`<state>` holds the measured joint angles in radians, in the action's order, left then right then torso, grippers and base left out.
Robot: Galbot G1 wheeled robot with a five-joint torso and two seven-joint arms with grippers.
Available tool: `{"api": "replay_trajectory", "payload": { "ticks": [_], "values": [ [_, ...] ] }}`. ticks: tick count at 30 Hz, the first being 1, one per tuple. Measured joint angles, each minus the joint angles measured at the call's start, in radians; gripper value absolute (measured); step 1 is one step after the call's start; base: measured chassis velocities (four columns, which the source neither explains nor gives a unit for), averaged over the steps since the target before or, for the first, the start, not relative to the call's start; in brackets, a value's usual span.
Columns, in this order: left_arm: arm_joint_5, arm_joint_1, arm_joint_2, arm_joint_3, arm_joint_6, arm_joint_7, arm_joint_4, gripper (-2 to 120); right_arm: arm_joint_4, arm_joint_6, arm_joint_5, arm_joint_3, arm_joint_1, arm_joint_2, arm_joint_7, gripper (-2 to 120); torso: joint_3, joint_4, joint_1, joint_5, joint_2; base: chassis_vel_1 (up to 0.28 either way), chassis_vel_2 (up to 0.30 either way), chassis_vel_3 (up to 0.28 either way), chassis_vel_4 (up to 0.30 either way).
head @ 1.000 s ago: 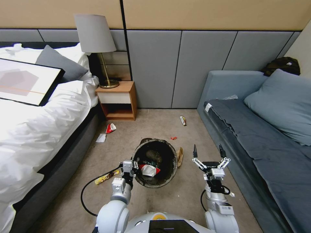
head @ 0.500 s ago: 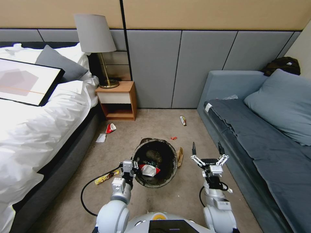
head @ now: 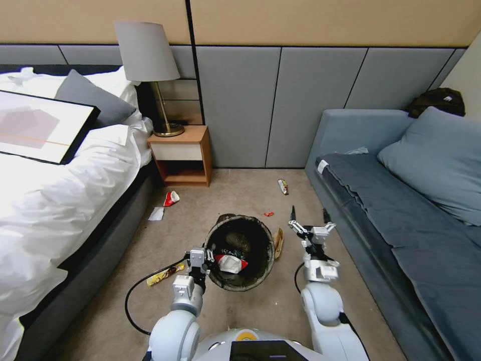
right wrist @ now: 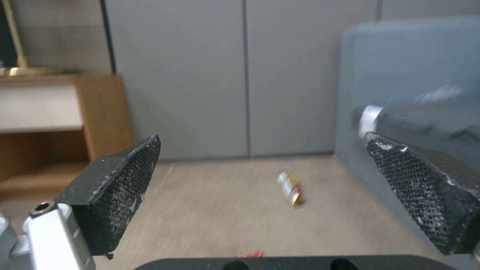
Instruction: Pick up the trash bin, then pick up the garbage from the floor and place it into the trash bin.
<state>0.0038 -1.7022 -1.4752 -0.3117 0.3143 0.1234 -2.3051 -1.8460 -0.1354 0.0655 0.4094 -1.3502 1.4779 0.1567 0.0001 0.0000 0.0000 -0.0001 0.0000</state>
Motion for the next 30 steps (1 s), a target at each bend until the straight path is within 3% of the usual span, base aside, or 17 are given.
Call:
{"api": "replay_trajectory", "payload": {
  "ticks": [6,19,30],
  "values": [
    [0.000,0.000,0.000,0.000,0.000,0.000,0.000,0,0.141,0.074,0.049,-0.074,0.083,-0.017,0.018,100,0.000,0.0000,0.000,0.0002,0.000,0.000,0.000,0.000,0.000],
    [0.000,0.000,0.000,0.000,0.000,0.000,0.000,0,0.440,0.082,0.060,-0.157,0.250,-0.005,0.022,100,0.000,0.0000,0.000,0.0001,0.000,0.000,0.000,0.000,0.000],
    [0.000,0.000,0.000,0.000,0.000,0.000,0.000,0,0.553,0.060,0.060,-0.157,0.301,0.015,0.013,100,0.000,0.0001,0.000,0.0001,0.000,0.000,0.000,0.000,0.000]
  ]
}}
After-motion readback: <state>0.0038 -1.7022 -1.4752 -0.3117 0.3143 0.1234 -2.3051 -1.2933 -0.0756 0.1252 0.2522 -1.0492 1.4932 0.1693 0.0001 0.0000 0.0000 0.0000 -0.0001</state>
